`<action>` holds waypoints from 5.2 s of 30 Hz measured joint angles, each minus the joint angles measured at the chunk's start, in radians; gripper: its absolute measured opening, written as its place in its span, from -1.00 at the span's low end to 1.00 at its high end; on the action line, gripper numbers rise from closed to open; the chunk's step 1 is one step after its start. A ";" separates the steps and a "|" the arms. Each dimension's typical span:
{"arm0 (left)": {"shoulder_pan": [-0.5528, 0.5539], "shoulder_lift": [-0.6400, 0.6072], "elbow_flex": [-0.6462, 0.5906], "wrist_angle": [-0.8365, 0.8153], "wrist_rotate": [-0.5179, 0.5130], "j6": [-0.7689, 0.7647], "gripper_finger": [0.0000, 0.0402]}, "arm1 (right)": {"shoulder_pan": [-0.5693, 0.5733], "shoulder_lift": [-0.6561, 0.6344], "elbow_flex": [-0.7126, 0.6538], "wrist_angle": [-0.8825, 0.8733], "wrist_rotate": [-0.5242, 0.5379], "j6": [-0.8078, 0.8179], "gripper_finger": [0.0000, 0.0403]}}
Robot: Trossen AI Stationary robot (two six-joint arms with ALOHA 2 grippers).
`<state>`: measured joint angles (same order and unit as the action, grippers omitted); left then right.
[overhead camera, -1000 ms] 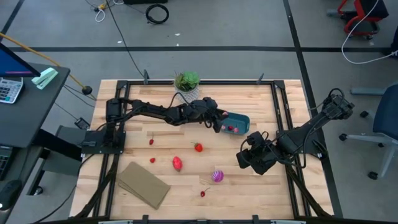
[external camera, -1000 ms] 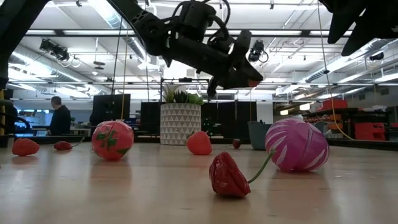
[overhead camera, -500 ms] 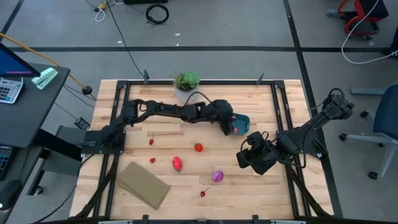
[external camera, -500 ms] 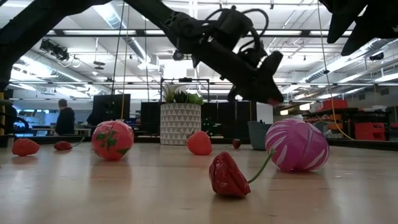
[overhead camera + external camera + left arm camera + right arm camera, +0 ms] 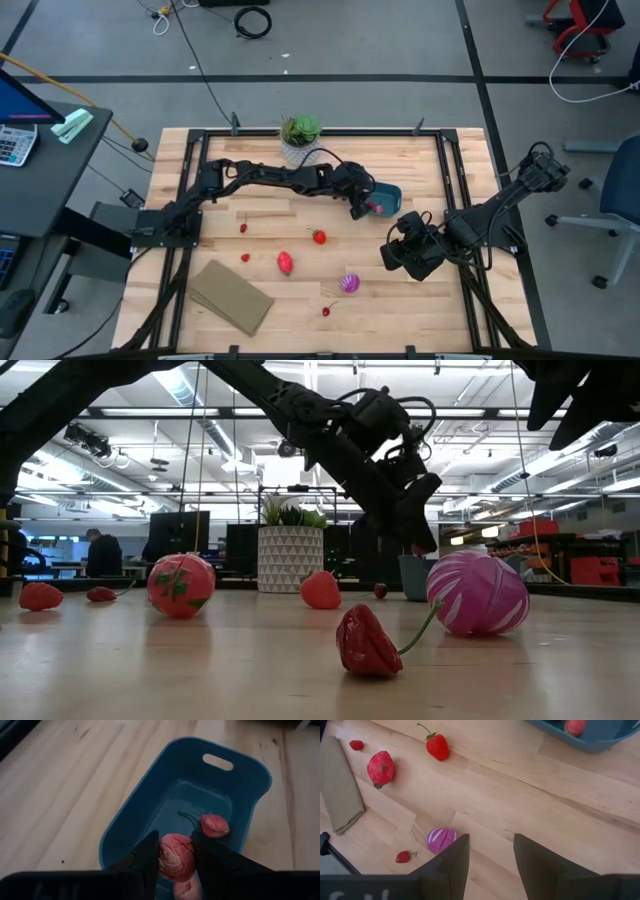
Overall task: Pick and placing Produce into tupperware
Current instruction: Put the pink peach into the blue bin, then put the top red cherry into the blue bin
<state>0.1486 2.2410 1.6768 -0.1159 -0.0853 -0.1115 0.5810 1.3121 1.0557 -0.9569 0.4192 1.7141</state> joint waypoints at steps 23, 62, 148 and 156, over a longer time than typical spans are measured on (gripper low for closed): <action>-0.004 0.049 0.000 0.003 0.000 0.030 -0.34 | 0.000 0.000 0.000 0.000 0.000 -0.024 -0.19; 0.028 -0.122 0.000 -0.473 0.000 0.328 0.01 | 0.000 0.001 0.000 -0.012 0.028 -0.017 -0.19; -0.055 -0.028 0.346 -0.525 0.009 0.195 -0.70 | -0.001 0.000 0.000 -0.049 0.056 -0.023 -0.19; -0.037 0.036 0.344 -0.510 0.015 0.170 -0.64 | -0.001 0.000 0.000 -0.049 0.057 -0.012 -0.19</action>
<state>0.1114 2.2768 2.0207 -0.6258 -0.0707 0.0586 0.5800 1.3125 1.0557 -1.0060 0.4764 1.7022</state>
